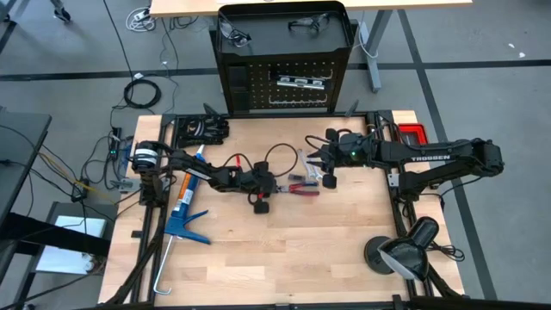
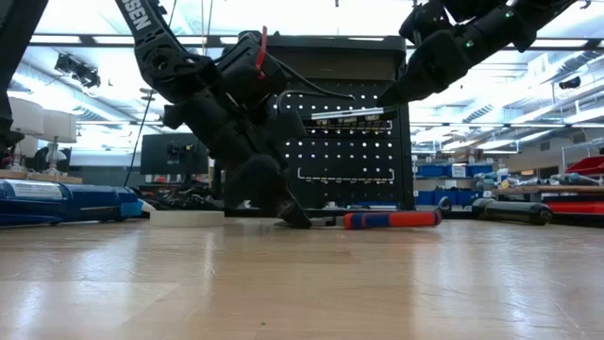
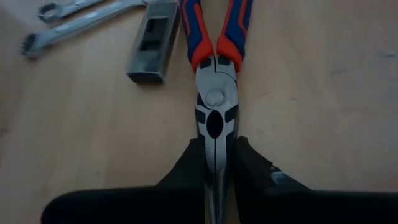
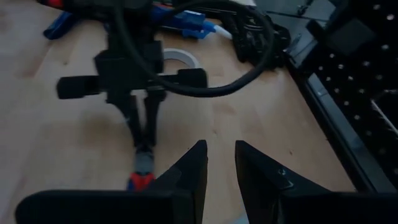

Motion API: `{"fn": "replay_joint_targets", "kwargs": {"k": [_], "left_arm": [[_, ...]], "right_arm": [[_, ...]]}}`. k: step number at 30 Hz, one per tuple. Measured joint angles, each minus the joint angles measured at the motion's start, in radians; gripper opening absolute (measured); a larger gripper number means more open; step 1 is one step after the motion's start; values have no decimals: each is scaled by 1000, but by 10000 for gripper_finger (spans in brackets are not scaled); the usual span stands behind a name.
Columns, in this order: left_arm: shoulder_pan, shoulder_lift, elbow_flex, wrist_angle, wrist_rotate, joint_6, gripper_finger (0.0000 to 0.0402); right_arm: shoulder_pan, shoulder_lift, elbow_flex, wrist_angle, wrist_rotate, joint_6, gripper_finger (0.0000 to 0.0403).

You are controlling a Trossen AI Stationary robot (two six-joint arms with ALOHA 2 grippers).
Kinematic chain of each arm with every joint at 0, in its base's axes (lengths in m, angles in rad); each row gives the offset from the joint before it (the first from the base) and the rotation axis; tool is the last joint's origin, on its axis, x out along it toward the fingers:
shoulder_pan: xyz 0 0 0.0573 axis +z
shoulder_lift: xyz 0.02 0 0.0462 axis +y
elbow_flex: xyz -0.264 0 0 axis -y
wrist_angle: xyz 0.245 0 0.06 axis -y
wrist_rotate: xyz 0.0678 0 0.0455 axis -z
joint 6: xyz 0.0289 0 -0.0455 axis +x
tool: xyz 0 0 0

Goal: Hang tools onto peg board
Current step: Put the pliers on the peg board bin

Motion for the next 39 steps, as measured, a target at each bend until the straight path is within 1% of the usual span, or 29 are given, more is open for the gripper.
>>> {"fn": "replay_joint_targets", "kwargs": {"k": [3,6,8,13,15,18,22,24,28,30,33,36,39], "left_arm": [[1,-2,0,16,-10,-2,34],[1,-30,14,-21,-10,-4,34],[1,-66,17,-26,-19,-4,34],[1,-176,17,-44,-94,32,33],[1,-221,20,-49,-112,49,16],[6,-265,21,-53,-112,50,3],[6,-302,21,-62,-111,47,1],[6,-306,21,-85,-109,19,1],[21,-289,20,-83,-112,-87,2],[36,-270,20,-88,-123,-138,8],[57,-233,20,-87,-126,-190,33],[79,-186,20,-77,-123,-229,74],[97,-133,20,-51,-112,-237,121]], "right_arm": [[10,0,0,-9,-9,-23,101],[21,0,0,-23,-10,-40,119],[29,0,0,-39,-8,-48,134],[48,0,0,-86,25,-52,173],[54,1,0,-94,33,-56,187],[64,1,0,-93,75,-83,208],[86,3,0,-91,169,-128,229],[90,3,0,-93,193,-130,236],[91,3,0,-77,196,-128,240],[91,3,0,-59,196,-126,239],[91,3,0,-37,196,-120,239],[91,3,0,-35,196,-118,238],[91,3,0,-34,196,-113,236]]}}
